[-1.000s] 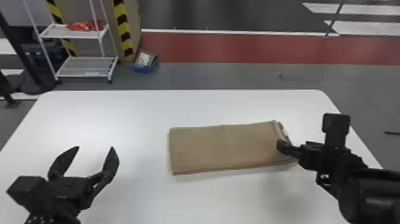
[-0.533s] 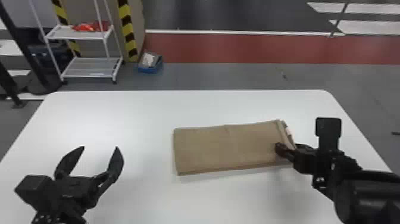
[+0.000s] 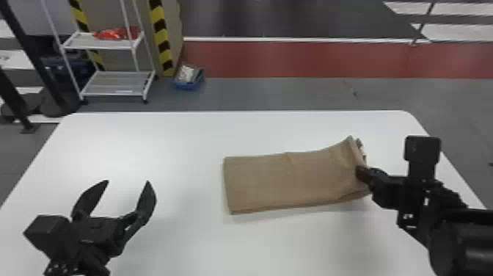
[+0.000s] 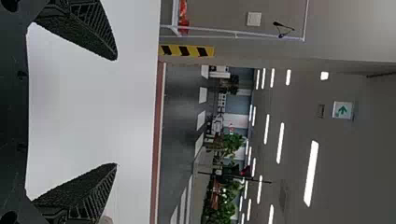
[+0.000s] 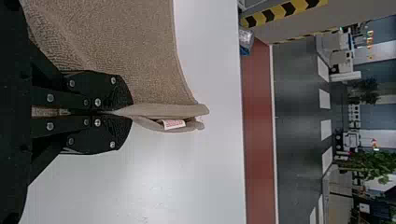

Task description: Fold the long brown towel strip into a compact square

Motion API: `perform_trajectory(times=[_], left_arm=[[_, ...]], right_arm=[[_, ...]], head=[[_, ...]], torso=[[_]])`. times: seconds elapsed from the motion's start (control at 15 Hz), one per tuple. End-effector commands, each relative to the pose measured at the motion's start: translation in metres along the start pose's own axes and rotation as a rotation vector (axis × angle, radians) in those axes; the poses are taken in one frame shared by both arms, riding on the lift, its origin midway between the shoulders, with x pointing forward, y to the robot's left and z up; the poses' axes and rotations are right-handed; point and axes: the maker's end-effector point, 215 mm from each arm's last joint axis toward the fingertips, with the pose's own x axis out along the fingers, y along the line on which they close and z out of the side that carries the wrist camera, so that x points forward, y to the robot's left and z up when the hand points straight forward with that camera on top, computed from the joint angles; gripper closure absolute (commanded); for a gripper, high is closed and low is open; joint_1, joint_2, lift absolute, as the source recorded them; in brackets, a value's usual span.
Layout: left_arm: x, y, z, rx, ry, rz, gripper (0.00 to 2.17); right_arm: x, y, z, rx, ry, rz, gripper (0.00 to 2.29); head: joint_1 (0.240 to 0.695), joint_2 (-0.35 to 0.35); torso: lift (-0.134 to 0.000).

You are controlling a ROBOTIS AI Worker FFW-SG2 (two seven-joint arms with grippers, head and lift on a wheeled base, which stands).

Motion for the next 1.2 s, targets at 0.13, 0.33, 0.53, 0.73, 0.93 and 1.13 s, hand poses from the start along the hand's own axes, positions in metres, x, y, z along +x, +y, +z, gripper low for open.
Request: perform_trajectory(times=[0.13,0.33,0.53,0.73,0.93,1.13], left_arm=[[0.000,-0.001,0.002,-0.001,-0.002,-0.003,0.06],[0.001,-0.003,0.002,-0.002,-0.004,-0.008,0.06],[0.001,-0.004,0.001,-0.002,0.001,-0.010,0.06],[0.002,-0.005,0.000,-0.004,0.004,-0.011,0.06],[0.003,-0.005,-0.004,-0.003,0.011,-0.012,0.06],[0.003,-0.007,-0.009,-0.008,0.019,-0.015,0.06]], right_arm=[[-0.038,0.035,0.065,-0.009,-0.130,0.049,1.68],[-0.050,0.120,0.076,-0.091,-0.167,0.158,1.68],[-0.051,0.202,0.069,-0.201,-0.166,0.239,1.68],[-0.036,0.248,0.034,-0.257,-0.100,0.272,1.68],[-0.018,0.282,0.001,-0.318,-0.061,0.297,1.31],[-0.021,0.318,0.001,-0.317,-0.129,0.380,0.00]], head=[[0.695,-0.018],[0.695,0.013],[0.695,0.111],[0.695,0.186],[0.695,0.252],[0.695,0.294]], torso=[[-0.122],[-0.122],[-0.122],[-0.122],[-0.122],[-0.122]])
